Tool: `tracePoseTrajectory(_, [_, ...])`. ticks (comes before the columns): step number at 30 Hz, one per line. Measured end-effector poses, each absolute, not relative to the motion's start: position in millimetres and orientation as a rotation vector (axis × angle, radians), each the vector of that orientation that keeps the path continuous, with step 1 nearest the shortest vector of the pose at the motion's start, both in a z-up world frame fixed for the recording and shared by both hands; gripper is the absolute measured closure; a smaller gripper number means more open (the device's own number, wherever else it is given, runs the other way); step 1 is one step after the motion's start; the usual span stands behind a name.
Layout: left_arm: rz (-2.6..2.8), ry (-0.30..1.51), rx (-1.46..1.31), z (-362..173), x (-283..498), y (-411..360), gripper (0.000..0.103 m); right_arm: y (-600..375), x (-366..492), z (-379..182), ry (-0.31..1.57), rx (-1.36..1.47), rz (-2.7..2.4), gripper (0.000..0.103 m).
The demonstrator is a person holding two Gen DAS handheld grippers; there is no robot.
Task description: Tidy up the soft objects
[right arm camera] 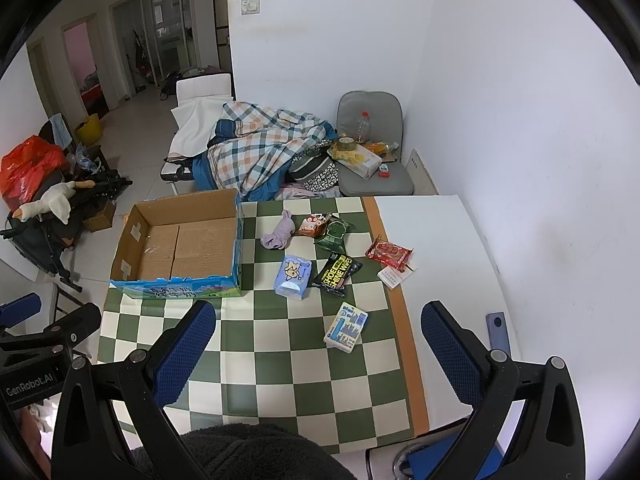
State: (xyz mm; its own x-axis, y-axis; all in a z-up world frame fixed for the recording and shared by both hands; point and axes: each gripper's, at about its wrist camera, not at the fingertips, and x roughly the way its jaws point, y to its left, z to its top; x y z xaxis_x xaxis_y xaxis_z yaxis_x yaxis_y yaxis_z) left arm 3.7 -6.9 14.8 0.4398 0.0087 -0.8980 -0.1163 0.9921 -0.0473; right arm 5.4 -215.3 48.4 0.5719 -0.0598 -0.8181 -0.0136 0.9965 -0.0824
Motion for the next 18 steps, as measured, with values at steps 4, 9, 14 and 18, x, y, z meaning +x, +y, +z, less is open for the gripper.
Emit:
tracePoseTrajectory(4, [0.08, 1.112, -0.109, 14.1, 3.1, -7.1, 0.0, -214.1, 4.9, 50.7, 0.958, -0.081, -0.024, 0.0])
tracePoseTrajectory(9, [0.076, 1.113, -0.108, 12.6, 1.7, -6.2, 0.0, -215.1, 3.3, 48.6, 0.96, -0.078, -0.024, 0.0])
tracePoseTrajectory(14, [0.067, 1.126, -0.112, 0.1, 25.0, -13.3, 0.0, -226.3, 16.7, 34.2, 1.011, -0.026, -0.038, 0.0])
tracePoseTrajectory(18, [0.039, 1.167, -0.101, -27.9, 67.2, -25.8, 0.0, -250.5, 42.1, 9.1, 1.057, 0.022, -0.072, 0.0])
